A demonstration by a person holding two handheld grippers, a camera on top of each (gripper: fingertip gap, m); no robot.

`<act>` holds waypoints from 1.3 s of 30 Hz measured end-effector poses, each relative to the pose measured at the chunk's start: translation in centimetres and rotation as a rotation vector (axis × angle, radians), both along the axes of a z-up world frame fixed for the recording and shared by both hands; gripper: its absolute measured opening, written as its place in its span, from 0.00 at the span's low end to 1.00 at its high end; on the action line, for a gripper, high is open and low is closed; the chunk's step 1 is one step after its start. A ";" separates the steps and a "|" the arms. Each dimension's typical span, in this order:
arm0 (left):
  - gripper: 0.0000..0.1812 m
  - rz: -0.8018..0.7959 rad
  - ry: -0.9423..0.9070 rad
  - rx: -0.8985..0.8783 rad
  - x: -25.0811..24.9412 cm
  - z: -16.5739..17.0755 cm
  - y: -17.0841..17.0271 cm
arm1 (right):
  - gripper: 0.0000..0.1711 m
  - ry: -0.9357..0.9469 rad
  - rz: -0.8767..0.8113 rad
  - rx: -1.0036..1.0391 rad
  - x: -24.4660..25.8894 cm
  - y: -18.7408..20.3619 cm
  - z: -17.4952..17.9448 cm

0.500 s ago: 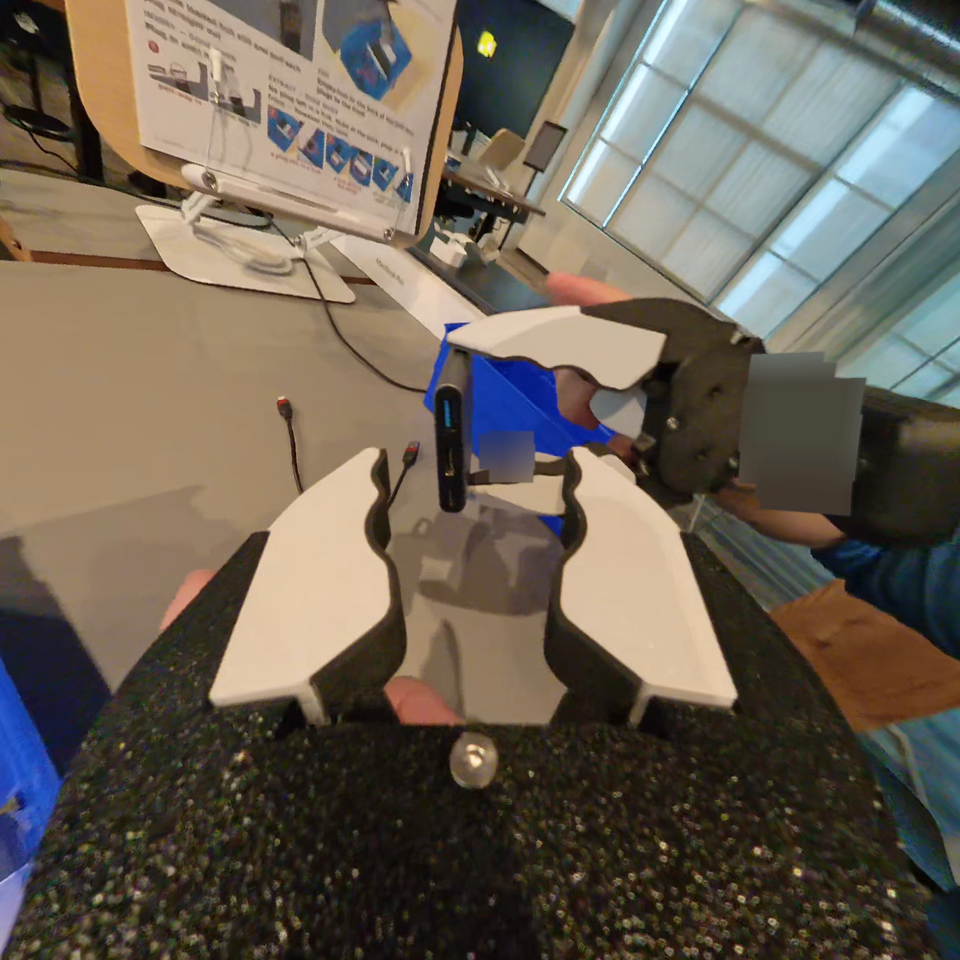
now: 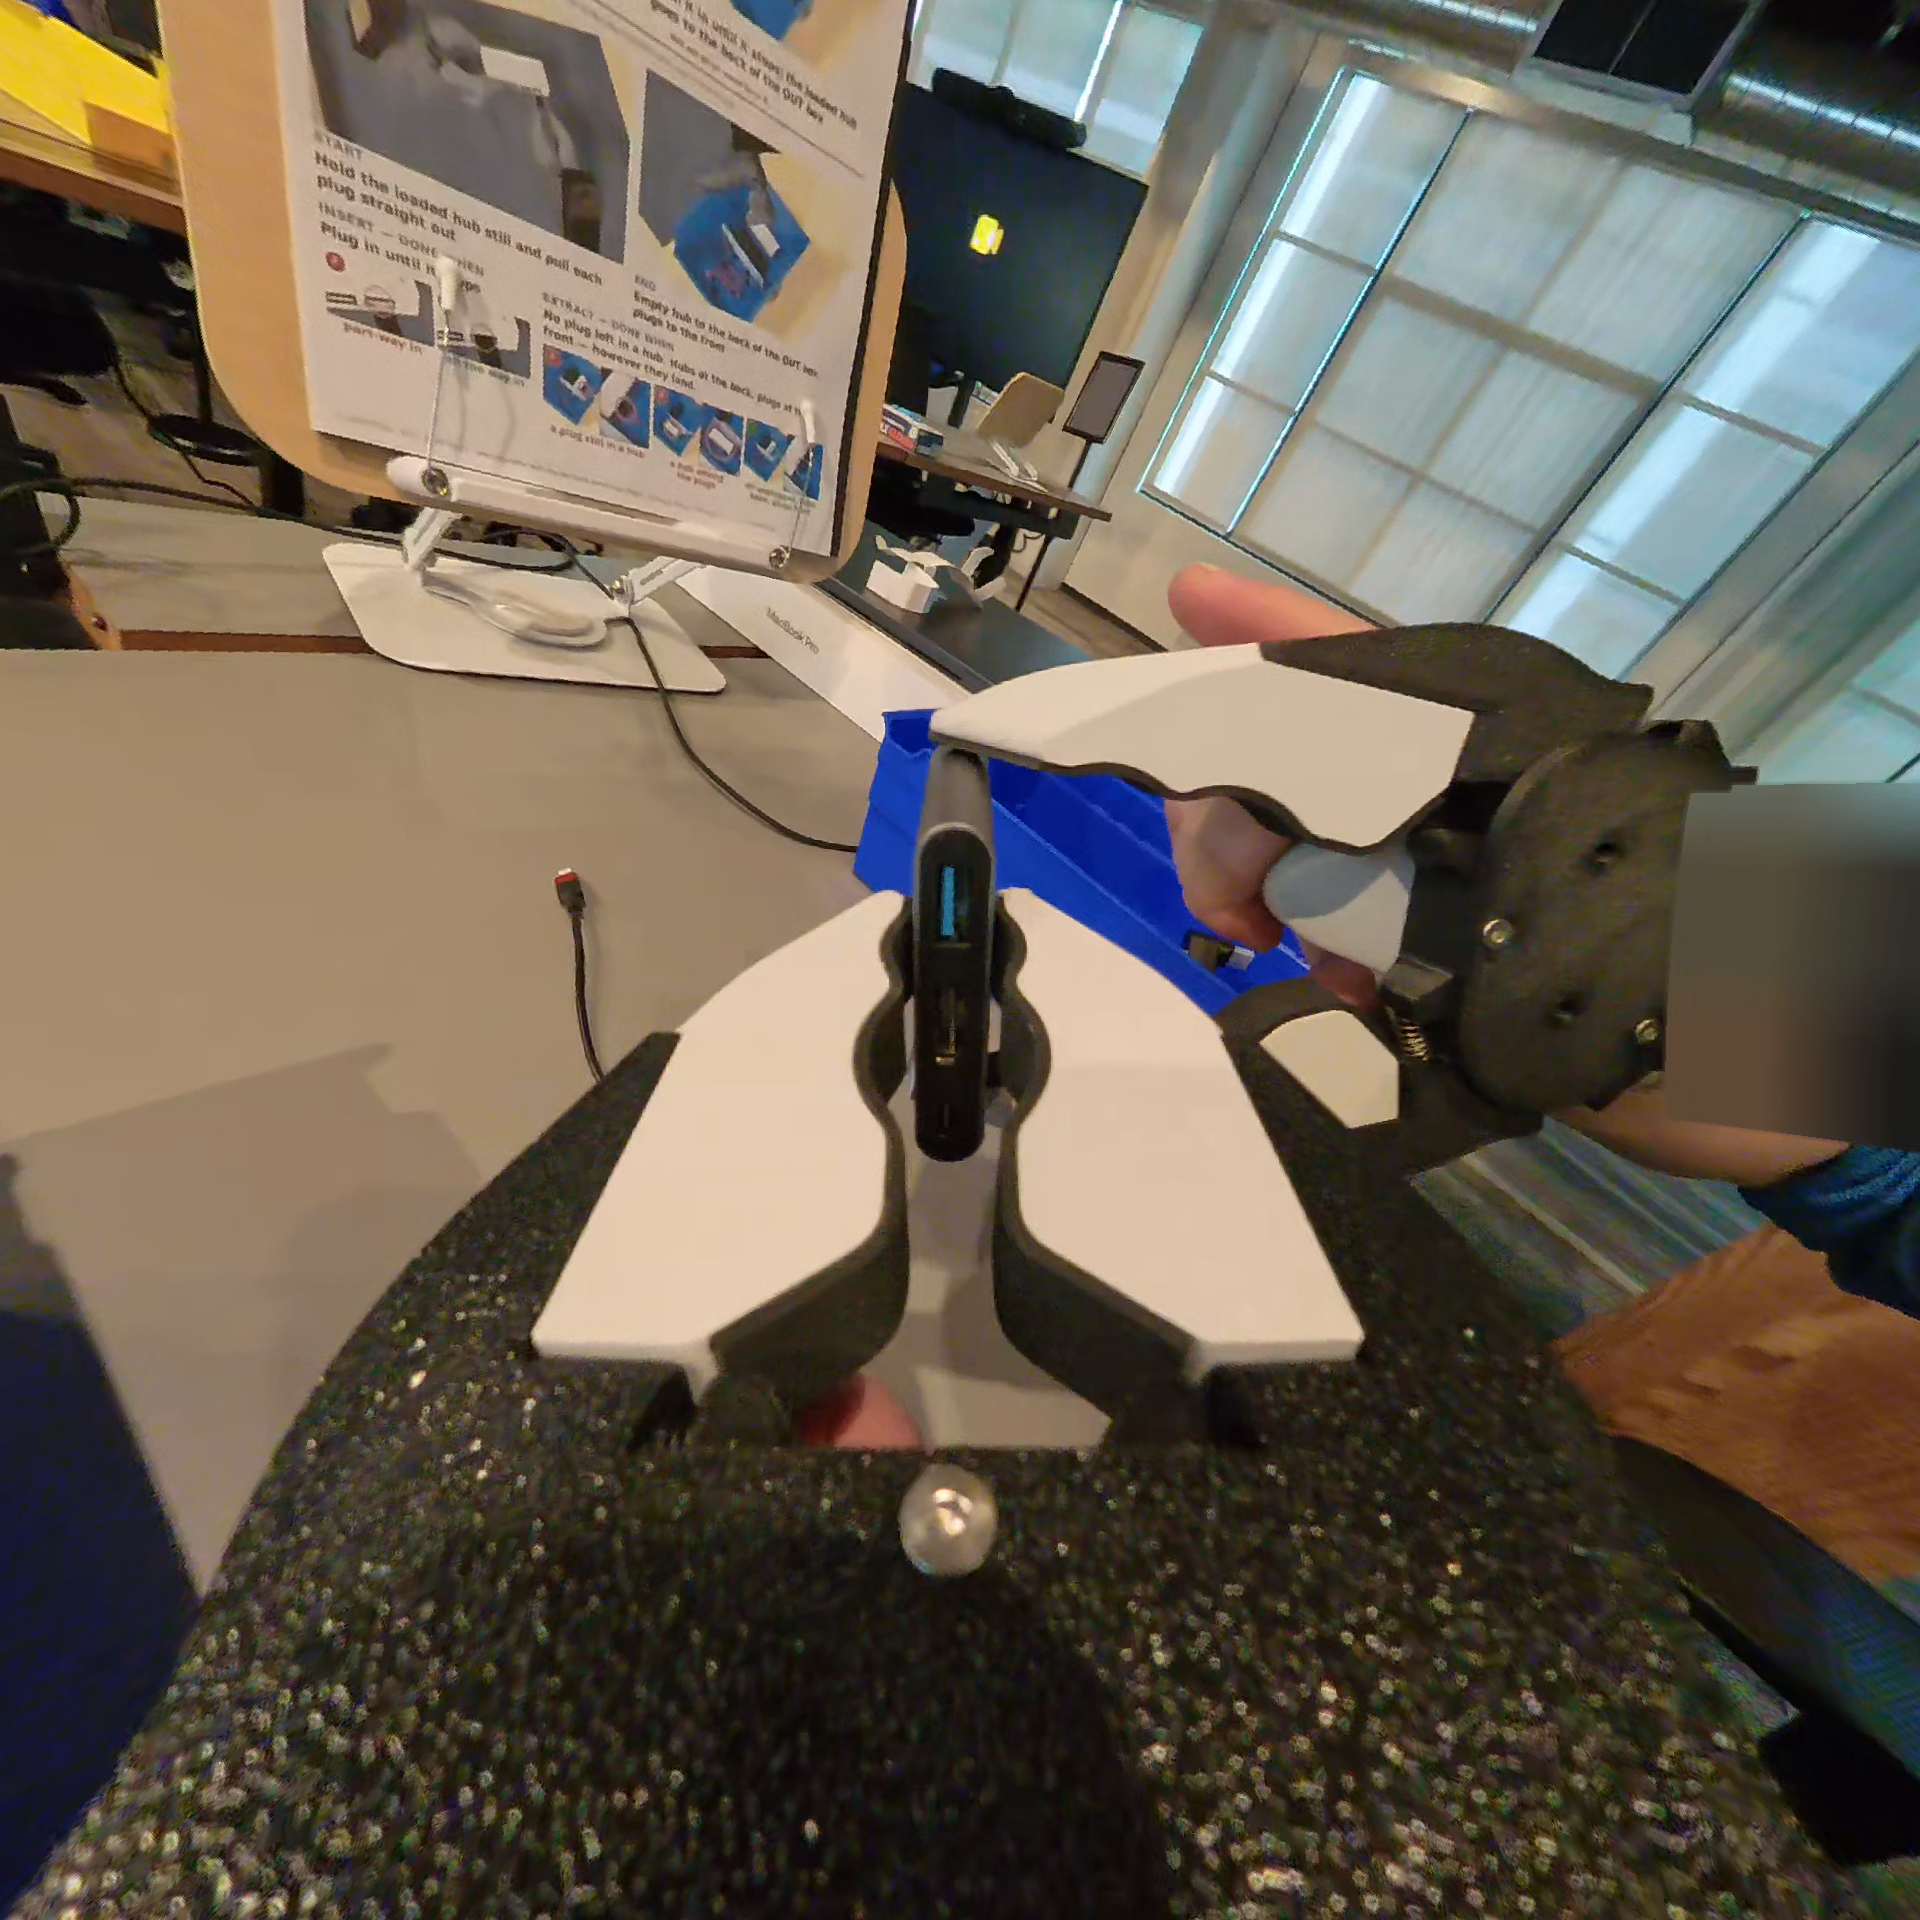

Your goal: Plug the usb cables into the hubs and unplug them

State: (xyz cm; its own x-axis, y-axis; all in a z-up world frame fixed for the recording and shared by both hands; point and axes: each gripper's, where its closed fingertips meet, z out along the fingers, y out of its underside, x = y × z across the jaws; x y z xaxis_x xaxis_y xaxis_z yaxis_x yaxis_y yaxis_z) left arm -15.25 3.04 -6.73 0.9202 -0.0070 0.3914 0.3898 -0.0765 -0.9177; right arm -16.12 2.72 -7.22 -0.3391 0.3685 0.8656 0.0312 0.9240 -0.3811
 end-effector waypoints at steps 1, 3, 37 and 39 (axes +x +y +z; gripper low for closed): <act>0.07 -0.005 0.000 0.002 0.1 0.0 0.0 | 0.36 -0.003 0.002 -0.001 0.1 0.0 0.0; 0.07 -0.014 0.002 0.003 0.2 0.0 -0.1 | 0.36 -0.017 0.008 -0.001 0.2 -0.1 0.0; 0.07 -0.261 0.301 -0.060 4.8 -0.9 -0.1 | 0.17 -1.168 0.236 -0.297 5.7 -0.4 -3.2; 0.07 -0.263 0.304 -0.063 4.8 -0.9 0.0 | 0.10 -1.182 0.244 -0.292 5.8 -0.4 -3.3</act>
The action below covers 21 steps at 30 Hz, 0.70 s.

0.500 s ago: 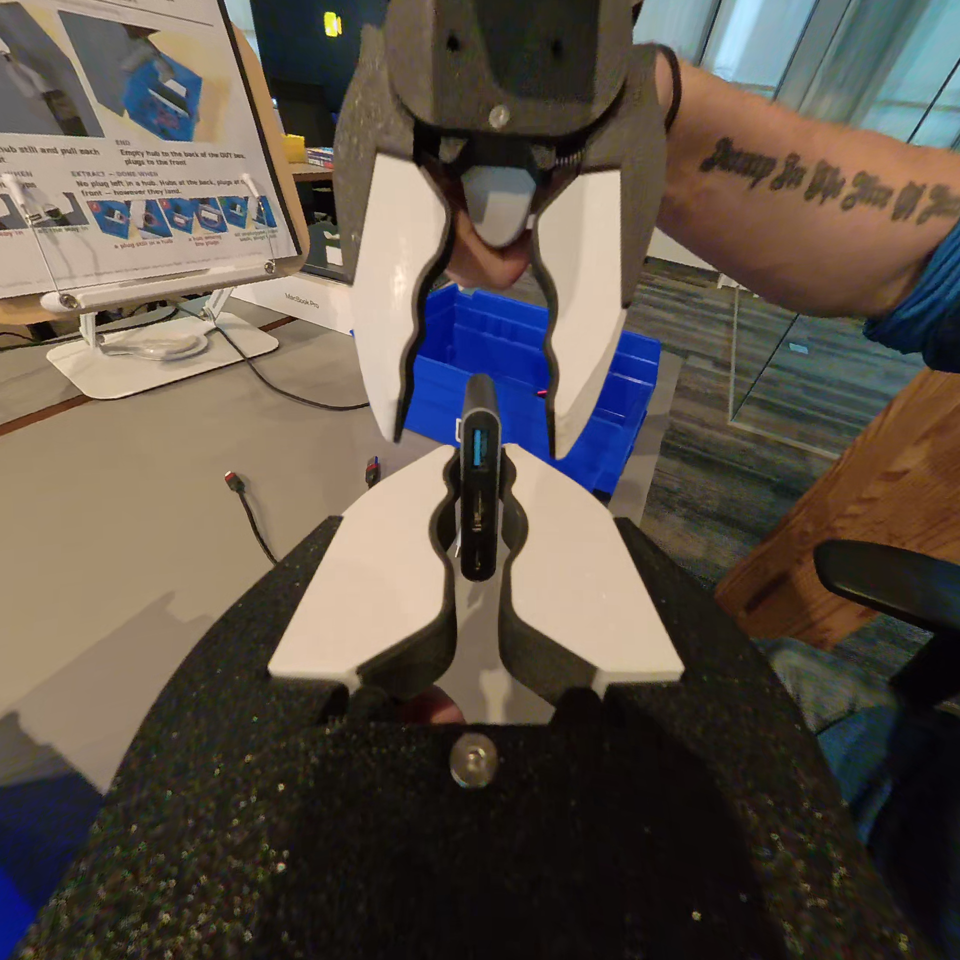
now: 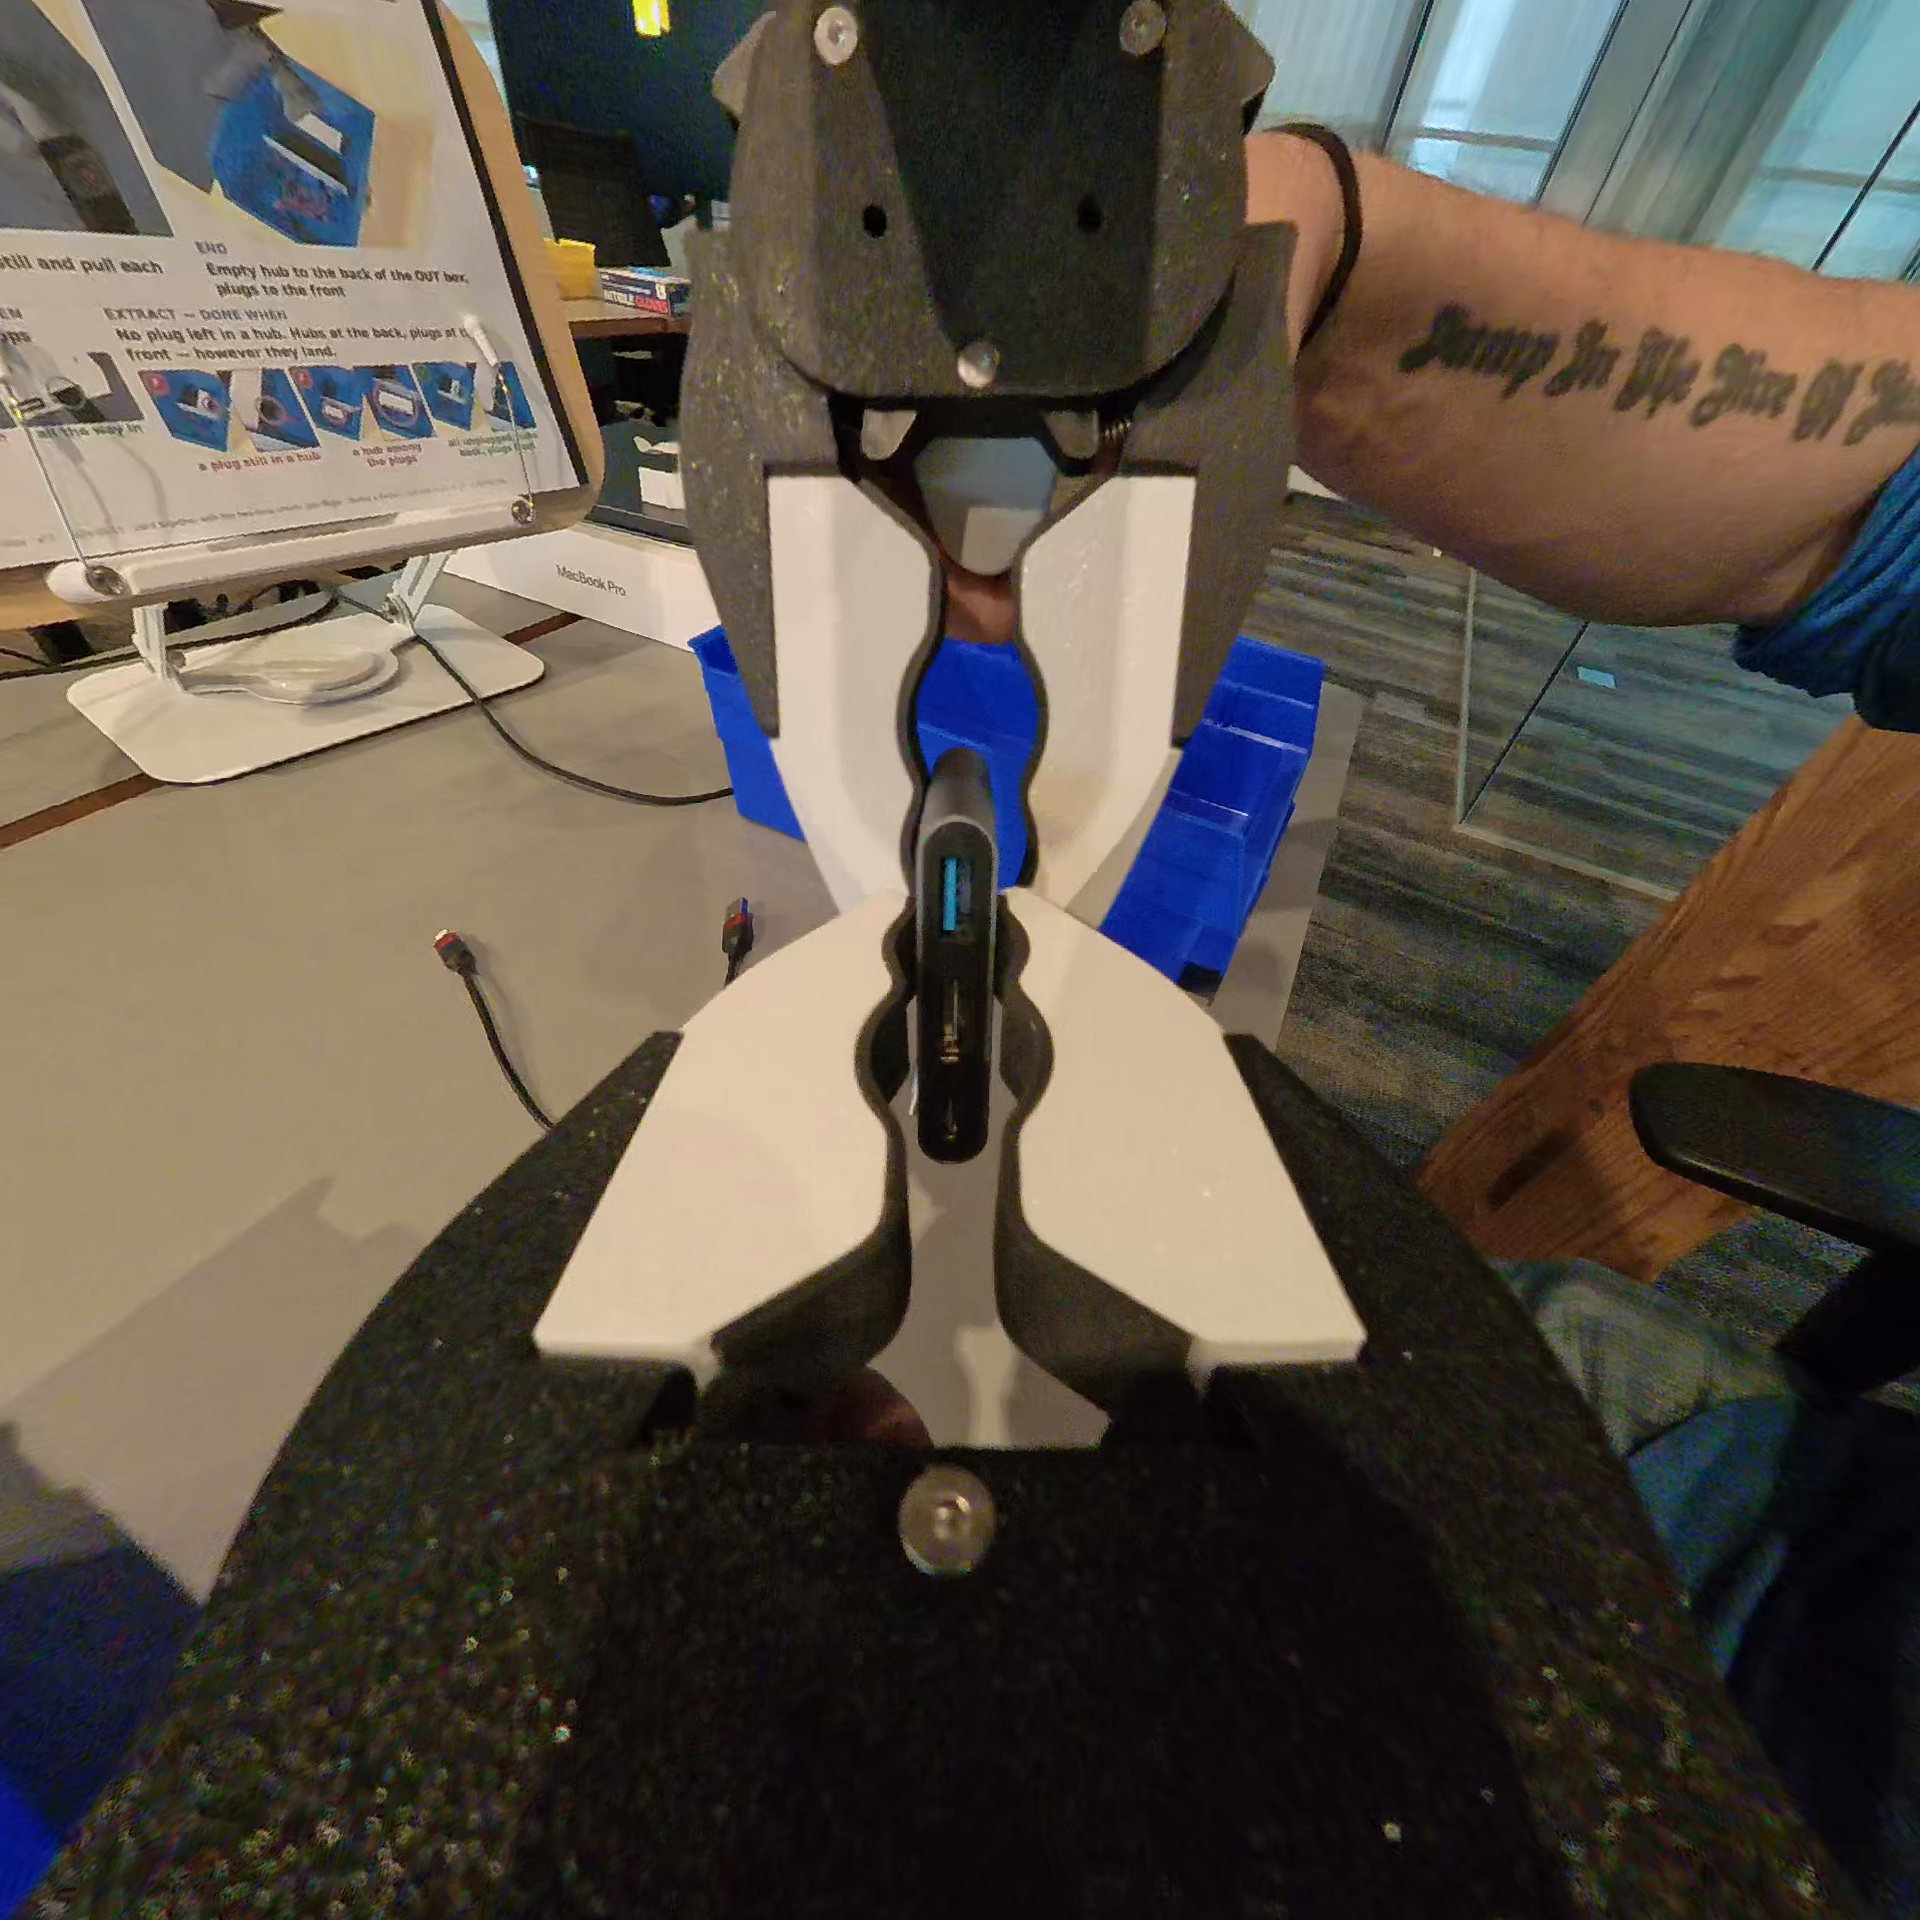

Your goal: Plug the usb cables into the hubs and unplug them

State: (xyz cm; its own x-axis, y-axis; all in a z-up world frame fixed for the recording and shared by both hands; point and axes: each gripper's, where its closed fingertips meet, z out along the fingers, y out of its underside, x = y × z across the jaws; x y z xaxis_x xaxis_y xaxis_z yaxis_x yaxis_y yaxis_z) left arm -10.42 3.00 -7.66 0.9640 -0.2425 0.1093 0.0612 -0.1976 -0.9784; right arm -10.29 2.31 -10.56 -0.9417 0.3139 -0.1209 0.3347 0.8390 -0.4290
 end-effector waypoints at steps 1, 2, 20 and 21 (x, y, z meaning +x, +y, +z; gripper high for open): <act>0.07 -0.003 -0.001 -0.001 0.0 0.0 0.0 | 0.09 0.009 0.002 0.002 -0.1 0.0 0.0; 0.07 -0.010 -0.005 0.001 0.1 0.0 -0.1 | 0.07 0.022 0.005 0.001 -0.2 0.0 0.0; 0.40 0.108 0.096 0.023 -2.6 1.3 -1.3 | 0.07 0.425 -0.219 -0.038 -1.0 3.7 3.4; 0.41 0.115 0.102 0.016 -2.7 1.2 -1.3 | 0.07 0.506 -0.260 -0.013 -1.1 4.4 4.1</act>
